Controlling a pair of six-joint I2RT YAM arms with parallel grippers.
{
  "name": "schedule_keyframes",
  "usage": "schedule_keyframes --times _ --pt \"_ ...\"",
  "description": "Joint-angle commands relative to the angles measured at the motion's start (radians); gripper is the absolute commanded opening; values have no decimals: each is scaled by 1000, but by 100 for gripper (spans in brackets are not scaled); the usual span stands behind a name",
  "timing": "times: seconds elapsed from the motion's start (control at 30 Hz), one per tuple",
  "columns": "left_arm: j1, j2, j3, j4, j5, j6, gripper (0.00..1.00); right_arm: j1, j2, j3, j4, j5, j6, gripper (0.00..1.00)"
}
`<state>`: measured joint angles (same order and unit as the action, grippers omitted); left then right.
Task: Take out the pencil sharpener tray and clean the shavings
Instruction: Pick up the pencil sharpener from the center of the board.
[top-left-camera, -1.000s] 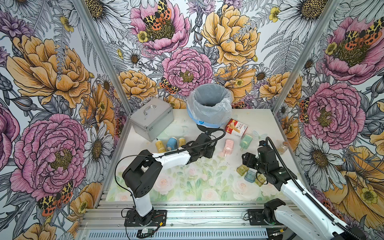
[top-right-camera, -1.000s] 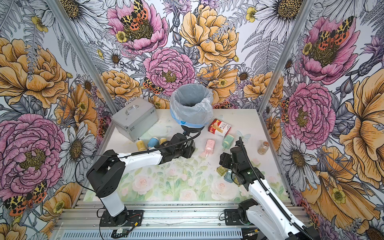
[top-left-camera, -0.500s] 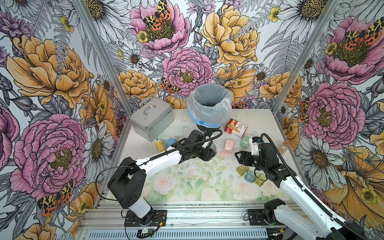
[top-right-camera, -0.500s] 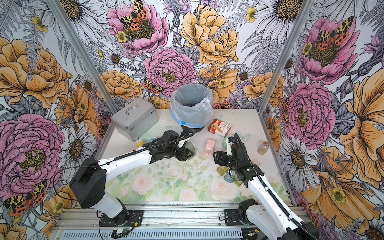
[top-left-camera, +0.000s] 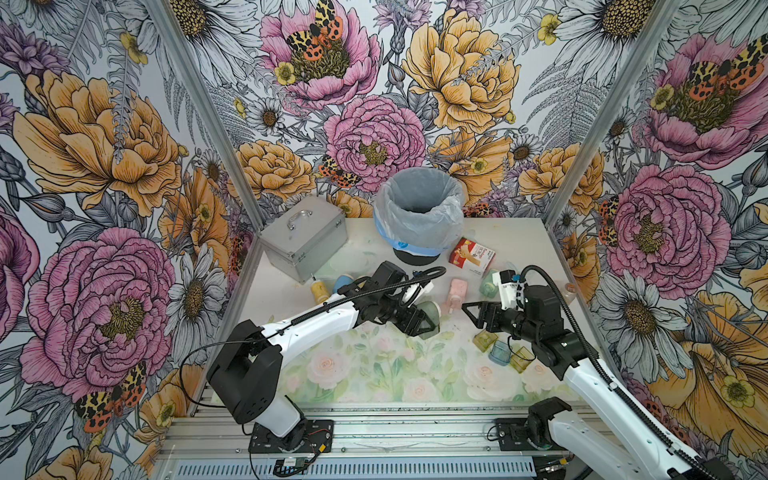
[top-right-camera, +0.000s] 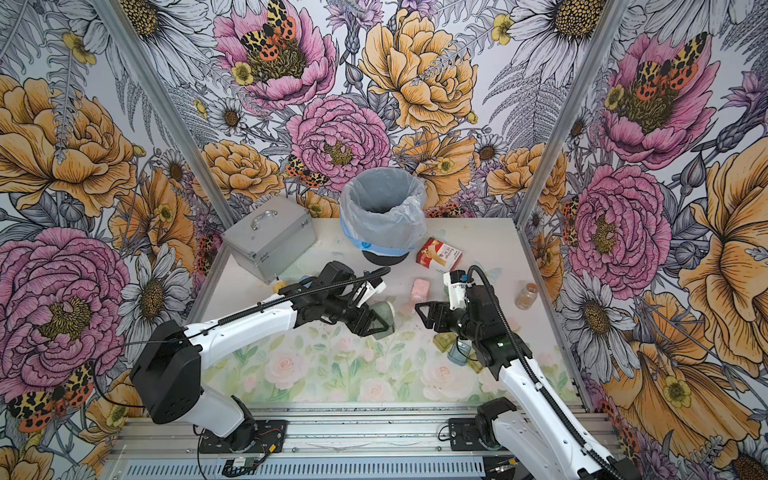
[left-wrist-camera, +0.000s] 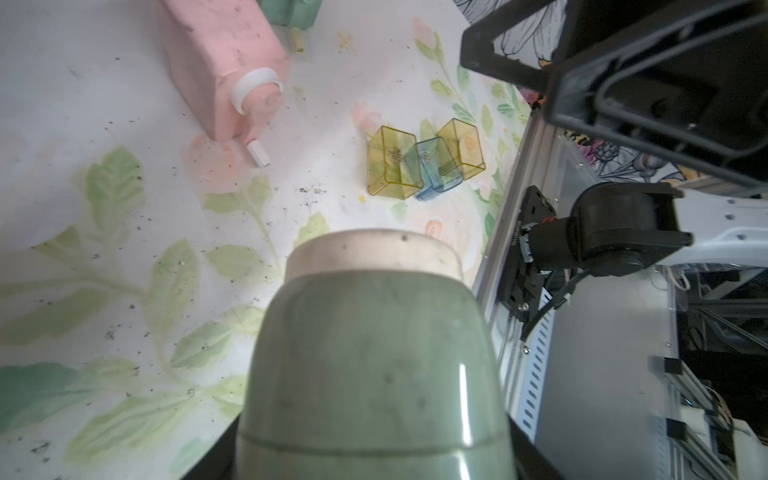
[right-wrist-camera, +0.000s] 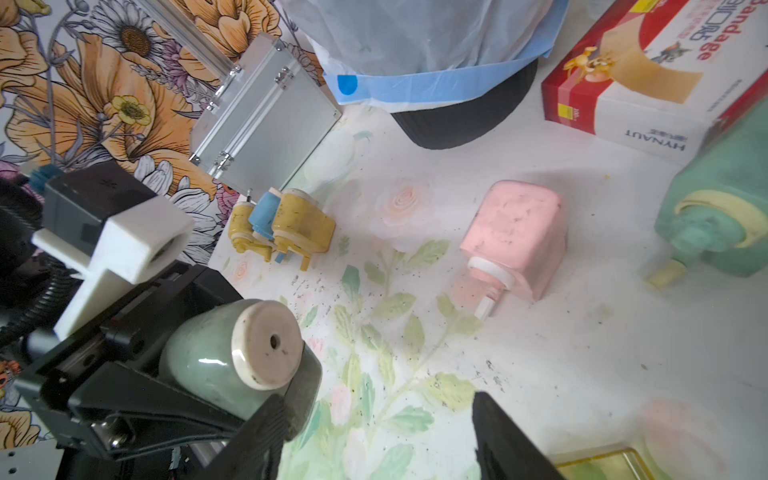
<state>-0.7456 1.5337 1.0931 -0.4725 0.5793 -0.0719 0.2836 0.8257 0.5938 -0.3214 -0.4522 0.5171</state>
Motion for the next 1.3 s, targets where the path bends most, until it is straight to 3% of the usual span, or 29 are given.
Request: schedule_keyframes --times 0.0,0.27,0.67,1.27 --pt "8 -65 52 -37 129 35 7 -5 -20 18 27 -98 13 71" --pt "27 -143 113 -127 250 84 6 -4 -57 19 93 -261 57 69" --pt "73 -245 123 -130 414 87 5 33 -114 98 127 -460 72 68" --pt "114 -364 62 -142 560 58 8 162 -43 212 119 -636 61 100"
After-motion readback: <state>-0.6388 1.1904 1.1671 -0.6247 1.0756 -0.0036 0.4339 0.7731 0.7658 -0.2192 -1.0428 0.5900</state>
